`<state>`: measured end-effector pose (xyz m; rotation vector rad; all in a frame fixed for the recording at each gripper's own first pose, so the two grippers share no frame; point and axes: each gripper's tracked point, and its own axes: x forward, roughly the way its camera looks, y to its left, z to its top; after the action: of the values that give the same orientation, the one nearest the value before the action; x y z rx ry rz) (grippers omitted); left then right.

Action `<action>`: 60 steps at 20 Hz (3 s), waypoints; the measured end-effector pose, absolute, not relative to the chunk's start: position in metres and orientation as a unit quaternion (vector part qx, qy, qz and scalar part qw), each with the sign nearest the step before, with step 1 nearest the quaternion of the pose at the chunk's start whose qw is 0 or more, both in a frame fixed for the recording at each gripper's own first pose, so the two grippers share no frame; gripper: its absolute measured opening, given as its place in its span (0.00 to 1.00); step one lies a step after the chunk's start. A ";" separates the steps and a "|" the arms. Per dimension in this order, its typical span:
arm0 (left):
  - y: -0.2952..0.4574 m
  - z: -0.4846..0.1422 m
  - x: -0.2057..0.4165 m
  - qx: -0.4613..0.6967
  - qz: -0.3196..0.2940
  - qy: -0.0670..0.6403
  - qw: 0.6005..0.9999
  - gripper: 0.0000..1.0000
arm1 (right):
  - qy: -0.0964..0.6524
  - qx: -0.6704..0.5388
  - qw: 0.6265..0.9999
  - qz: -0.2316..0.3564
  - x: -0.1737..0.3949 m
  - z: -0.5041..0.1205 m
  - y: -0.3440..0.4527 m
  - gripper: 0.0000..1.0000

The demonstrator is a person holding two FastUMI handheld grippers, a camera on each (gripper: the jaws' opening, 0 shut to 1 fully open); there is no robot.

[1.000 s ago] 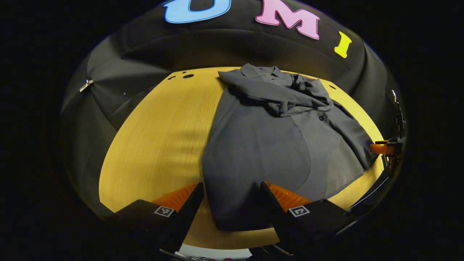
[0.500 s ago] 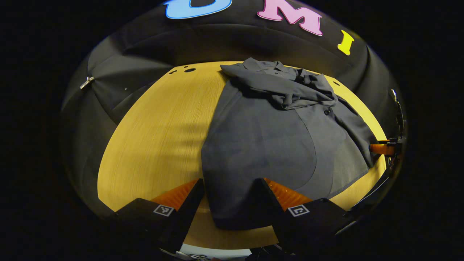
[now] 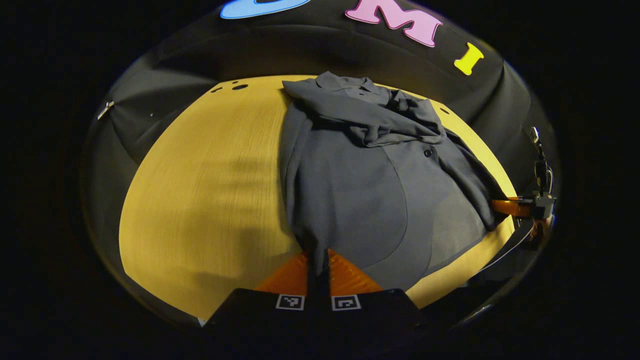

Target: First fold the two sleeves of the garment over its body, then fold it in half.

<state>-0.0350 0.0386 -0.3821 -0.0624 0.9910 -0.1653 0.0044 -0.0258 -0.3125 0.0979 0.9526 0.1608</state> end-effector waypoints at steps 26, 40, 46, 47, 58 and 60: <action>0.037 -0.197 0.081 -0.114 -0.065 0.304 0.944 0.05 | 0.236 0.138 0.957 0.099 0.149 -0.111 -0.041 0.06; 0.054 -0.210 0.253 -0.132 -0.024 0.266 0.955 0.05 | 0.221 0.107 0.968 0.051 0.309 -0.147 -0.055 0.06; 0.059 -0.249 0.320 -0.096 -0.016 0.283 0.954 0.05 | 0.247 0.089 0.964 0.047 0.373 -0.189 -0.049 0.06; 0.060 -0.256 0.331 -0.099 -0.013 0.285 0.953 0.05 | 0.252 0.087 0.963 0.045 0.381 -0.198 -0.050 0.06; 0.066 -0.336 0.361 -0.073 -0.004 0.348 0.935 0.05 | 0.320 0.079 0.944 0.031 0.416 -0.283 -0.042 0.06; 0.065 -0.342 0.364 -0.073 -0.004 0.354 0.933 0.05 | 0.333 0.074 0.939 0.032 0.417 -0.295 -0.040 0.06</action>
<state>0.3636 0.0649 -0.3424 -0.1486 0.7237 -0.0079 0.4168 -0.0396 -0.2946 0.1509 0.6802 0.0654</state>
